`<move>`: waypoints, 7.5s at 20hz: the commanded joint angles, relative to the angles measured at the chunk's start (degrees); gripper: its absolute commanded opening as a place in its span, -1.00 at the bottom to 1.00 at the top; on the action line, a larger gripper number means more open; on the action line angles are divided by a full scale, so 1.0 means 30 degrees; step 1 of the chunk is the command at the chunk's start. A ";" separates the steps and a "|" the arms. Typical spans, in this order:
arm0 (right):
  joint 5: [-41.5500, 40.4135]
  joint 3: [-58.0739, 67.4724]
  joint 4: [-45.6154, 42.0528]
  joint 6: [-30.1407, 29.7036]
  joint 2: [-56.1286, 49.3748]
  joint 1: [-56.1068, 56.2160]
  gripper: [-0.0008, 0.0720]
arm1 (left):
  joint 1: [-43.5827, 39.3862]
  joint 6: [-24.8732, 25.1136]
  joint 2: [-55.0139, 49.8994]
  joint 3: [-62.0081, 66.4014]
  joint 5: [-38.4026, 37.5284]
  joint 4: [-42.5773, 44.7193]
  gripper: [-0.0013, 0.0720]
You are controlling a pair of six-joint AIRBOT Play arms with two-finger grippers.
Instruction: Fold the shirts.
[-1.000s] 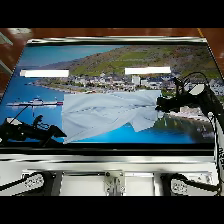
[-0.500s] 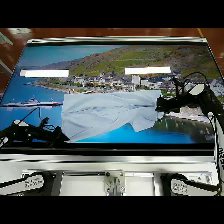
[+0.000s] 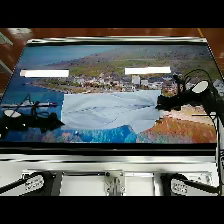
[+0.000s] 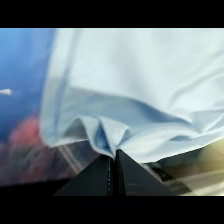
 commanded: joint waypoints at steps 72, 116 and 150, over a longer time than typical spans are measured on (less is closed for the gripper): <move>-0.6164 0.3089 0.9391 0.2718 -0.5231 0.9471 0.89 | -0.4969 0.0466 -0.1719 1.5854 -0.2273 -0.1734 -0.86; 0.2266 -0.4932 -0.2302 0.0619 0.1392 -2.7241 -0.80 | -1.2305 -0.3679 -0.1712 1.5861 -0.3504 -0.0874 -0.86; 0.5807 0.4284 -0.7752 0.3781 0.2033 -0.0510 0.90 | -1.2888 -0.6025 -0.5107 1.7617 -0.7584 1.4243 0.90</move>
